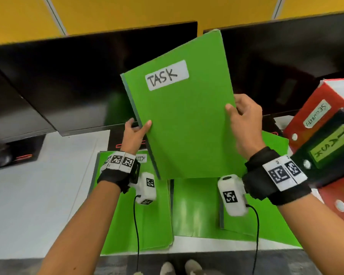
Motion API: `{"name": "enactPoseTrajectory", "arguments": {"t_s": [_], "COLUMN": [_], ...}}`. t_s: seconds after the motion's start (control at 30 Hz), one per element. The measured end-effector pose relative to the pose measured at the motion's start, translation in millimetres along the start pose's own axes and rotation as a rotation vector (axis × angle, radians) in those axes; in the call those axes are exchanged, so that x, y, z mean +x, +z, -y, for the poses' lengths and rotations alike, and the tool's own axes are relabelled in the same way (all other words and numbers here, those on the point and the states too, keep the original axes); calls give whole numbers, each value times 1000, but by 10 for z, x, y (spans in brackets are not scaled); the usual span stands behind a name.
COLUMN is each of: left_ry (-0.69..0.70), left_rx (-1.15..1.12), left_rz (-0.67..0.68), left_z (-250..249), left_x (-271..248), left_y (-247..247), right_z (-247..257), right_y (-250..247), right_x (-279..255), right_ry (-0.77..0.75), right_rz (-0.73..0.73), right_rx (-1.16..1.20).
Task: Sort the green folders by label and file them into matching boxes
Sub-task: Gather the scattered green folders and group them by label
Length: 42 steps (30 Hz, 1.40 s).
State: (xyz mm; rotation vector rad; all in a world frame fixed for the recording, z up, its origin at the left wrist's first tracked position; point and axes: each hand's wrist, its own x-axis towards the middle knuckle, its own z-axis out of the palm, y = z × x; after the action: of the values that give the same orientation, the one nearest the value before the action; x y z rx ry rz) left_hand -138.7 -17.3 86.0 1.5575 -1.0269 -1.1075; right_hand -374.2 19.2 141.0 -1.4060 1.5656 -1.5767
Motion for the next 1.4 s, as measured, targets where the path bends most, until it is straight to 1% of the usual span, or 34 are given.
{"name": "enactPoseTrajectory", "arguments": {"t_s": [0.03, 0.1, 0.2, 0.27, 0.33, 0.43, 0.47, 0.5, 0.57, 0.6, 0.67, 0.7, 0.77, 0.87, 0.97, 1.1, 1.2, 1.27, 1.33, 1.4], "left_ry": [15, 22, -23, -102, -214, -498, -564, -595, -594, -585, -581, -575, -567, -502, -413, -326, -254, -233, -283, -394], "left_rx": [21, 156, 366, 483, 593, 815, 867, 899, 910, 858, 665, 604, 623, 819, 937, 995, 932, 787, 690, 600], "left_rz": [21, -20, -93, -112, -101, -140, -168, -197, -238, -252, -267, -270, -258, -227, -100, 37, 121, 176, 239, 329], "left_z": [9, 83, 296, 488, 694, 977, 1036, 1078, 1149, 1181, 1262, 1283, 1272, 1165, 1047, 931, 896, 906, 940, 1011], "left_x": [18, 73, 107, 92, 58, 12, -19, -50, -100, -103, -85, -77, -74, -54, -43, -42, -41, -30, -18, 5], "left_y": [-95, -288, -593, -755, -904, -1094, -1132, -1147, -1162, -1163, -1175, -1183, -1154, -991, -731, -275, 116, 404, 746, 1079], "right_z": [-33, -132, -355, -515, -702, -921, -967, -1013, -1059, -1075, -1093, -1114, -1165, -1197, -1169, -1129, -1206, -1270, -1358, -1436], "right_y": [110, 351, 690, 868, 1046, 1311, 1388, 1463, 1600, 1648, 1702, 1721, 1703, 1568, 1381, 1013, 624, 324, 15, -259], "right_x": [-37, -162, -440, -646, -806, -970, -1014, -1051, -1130, -1164, -1209, -1220, -1204, -1101, -933, -651, -425, -311, -227, -181], "right_ry": [69, 175, 344, 477, 562, 650, 664, 670, 671, 653, 600, 577, 556, 555, 539, 526, 522, 568, 621, 662], "right_rz": [11, 74, 239, 365, 478, 603, 641, 678, 746, 776, 824, 829, 830, 800, 751, 697, 608, 568, 543, 529], "right_rx": [58, 80, -37, -109, -185, -333, -383, -441, -573, -642, -753, -779, -757, -646, -559, -600, -693, -779, -838, -884]}}
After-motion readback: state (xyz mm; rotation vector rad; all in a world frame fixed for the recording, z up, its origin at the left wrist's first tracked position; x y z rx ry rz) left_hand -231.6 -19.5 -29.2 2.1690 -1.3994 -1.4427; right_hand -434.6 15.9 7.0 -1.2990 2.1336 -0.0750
